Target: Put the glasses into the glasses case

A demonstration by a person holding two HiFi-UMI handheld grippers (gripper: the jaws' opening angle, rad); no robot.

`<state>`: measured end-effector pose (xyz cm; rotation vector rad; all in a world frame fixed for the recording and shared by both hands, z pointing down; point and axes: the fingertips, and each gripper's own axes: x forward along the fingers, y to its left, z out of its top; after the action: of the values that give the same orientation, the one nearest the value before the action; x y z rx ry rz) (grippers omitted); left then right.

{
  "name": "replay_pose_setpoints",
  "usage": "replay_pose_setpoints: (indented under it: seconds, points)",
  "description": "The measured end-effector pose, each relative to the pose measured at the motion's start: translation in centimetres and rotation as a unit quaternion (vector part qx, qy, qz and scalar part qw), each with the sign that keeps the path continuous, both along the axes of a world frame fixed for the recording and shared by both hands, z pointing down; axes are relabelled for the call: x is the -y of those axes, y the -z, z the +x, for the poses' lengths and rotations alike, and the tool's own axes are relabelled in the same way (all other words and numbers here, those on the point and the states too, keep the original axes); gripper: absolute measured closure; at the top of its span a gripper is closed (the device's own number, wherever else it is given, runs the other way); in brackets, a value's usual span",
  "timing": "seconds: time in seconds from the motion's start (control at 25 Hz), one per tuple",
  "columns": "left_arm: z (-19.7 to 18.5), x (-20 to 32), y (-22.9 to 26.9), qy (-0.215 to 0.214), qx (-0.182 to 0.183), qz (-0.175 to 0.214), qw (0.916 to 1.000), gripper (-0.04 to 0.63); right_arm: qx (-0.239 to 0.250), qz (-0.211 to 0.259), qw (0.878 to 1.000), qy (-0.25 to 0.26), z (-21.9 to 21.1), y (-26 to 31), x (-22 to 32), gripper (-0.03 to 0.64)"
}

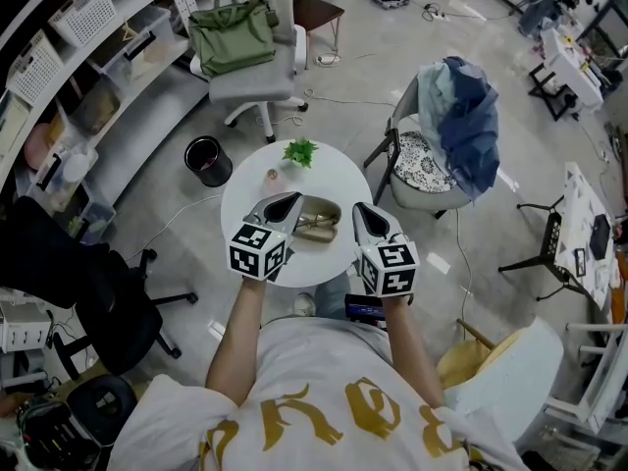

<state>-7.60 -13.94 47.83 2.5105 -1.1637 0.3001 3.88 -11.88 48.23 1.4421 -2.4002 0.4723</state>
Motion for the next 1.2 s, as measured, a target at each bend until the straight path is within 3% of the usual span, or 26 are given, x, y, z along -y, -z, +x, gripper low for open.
replay_pose_setpoints:
  seconds: [1.2]
  points:
    - [-0.9, 0.0, -1.0, 0.005, 0.004, -0.008, 0.9999, 0.595, -0.007, -0.003, 1.000, 0.001, -0.2, -0.3, -0.4, 0.601]
